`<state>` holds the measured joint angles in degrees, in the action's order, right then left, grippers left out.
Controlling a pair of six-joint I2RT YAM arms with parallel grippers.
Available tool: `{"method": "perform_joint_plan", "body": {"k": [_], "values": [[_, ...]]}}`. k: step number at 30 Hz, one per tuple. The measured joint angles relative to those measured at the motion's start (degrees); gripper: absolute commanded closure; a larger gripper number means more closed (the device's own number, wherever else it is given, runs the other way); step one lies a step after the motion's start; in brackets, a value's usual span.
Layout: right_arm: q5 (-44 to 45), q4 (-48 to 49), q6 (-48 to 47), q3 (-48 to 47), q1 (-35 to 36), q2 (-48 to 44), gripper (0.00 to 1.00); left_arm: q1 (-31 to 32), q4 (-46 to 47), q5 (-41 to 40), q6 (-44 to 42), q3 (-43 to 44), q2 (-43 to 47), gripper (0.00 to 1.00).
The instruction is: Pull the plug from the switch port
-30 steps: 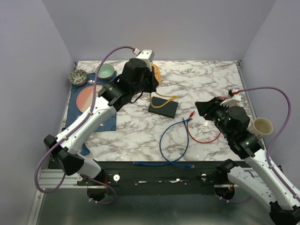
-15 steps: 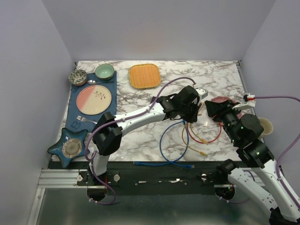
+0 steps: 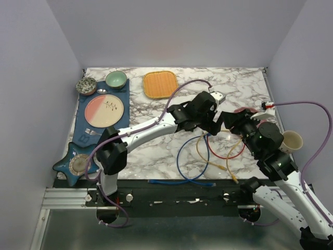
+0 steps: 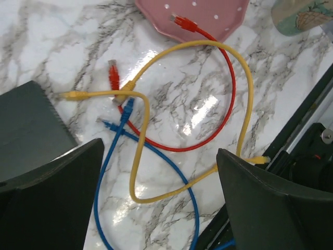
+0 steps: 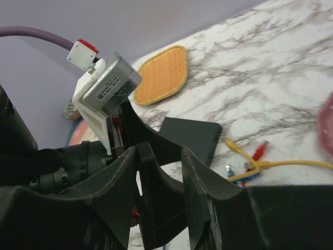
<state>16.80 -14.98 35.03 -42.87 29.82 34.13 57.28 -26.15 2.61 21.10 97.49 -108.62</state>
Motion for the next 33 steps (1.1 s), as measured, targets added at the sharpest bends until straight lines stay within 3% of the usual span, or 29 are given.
{"method": "perform_joint_plan", "body": {"k": [5,8,10,11,13,19,20,23,26,33], "values": [[-6.2,4.3,1.6,0.5,1.6,1.5,0.63,-1.2,2.7,-8.3,2.4,-11.8,10.4,0.01],[-7.1,5.3,0.9,0.4,0.3,7.7,0.8,-9.2,3.7,-9.4,8.0,-22.3,18.4,0.01],[-8.9,5.6,0.9,-0.5,-0.1,15.3,0.86,-17.9,4.7,-9.7,11.4,-26.2,21.6,0.1],[-10.5,5.6,1.2,-1.9,-0.2,21.0,0.9,-20.8,5.3,-9.8,12.4,-27.0,21.9,0.21],[-12.7,6.4,1.6,-4.5,-0.2,31.6,0.92,-26.0,7.1,-9.8,15.0,-28.7,21.4,0.28],[-16.2,5.9,1.9,-9.7,-0.2,48.7,0.97,-28.7,11.6,-6.7,19.6,-32.2,17.7,0.43],[-16.1,5.7,1.8,-11.8,-0.2,51.0,0.98,-29.0,12.4,-6.2,20.0,-32.1,16.6,0.54],[-15.3,4.8,1.1,-18.4,-0.2,57.3,0.99,-30.0,14.0,-5.0,21.1,-30.8,13.1,0.75],[-13.5,3.5,0.4,-22.3,-0.2,60.9,0.99,-30.7,15.9,-4.1,22.0,-29.5,9.4,0.87],[-8.3,-1.0,-1.3,-23.0,-1.8,63.8,0.99,-32.1,17.7,-3.2,23.1,-29.3,5.5,0.91]]}}
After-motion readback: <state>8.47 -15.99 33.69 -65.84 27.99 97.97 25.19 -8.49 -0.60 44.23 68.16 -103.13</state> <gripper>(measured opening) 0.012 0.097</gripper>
